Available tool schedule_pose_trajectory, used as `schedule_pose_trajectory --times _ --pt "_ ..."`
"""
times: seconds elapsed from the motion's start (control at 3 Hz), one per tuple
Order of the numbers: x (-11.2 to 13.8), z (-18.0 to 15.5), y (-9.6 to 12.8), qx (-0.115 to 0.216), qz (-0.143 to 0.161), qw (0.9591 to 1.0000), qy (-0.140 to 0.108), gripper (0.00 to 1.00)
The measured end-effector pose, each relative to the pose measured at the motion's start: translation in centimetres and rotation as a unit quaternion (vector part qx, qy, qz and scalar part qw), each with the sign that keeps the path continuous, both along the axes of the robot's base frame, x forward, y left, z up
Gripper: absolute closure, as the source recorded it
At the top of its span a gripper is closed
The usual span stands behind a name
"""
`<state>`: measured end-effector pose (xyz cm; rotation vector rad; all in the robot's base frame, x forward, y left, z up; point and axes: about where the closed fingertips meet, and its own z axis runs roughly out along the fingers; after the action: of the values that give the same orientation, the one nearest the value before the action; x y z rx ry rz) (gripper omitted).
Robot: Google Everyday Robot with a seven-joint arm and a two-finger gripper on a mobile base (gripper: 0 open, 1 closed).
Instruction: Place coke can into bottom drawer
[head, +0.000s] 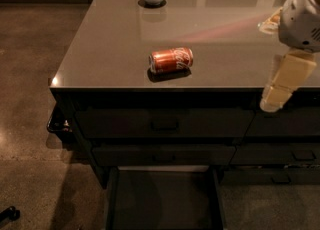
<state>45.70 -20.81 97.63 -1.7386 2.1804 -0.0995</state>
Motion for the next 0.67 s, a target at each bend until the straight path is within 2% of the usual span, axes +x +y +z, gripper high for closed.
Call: schedule_pose_trajectory --times 0.33,0.67 --pt "4.4 -0.9 1.1 0.041 0.012 0.9989 -0.018 0.00" --pt "9.5 -4.6 1.7 0.097 0.000 0.9950 -0.023 0.00"
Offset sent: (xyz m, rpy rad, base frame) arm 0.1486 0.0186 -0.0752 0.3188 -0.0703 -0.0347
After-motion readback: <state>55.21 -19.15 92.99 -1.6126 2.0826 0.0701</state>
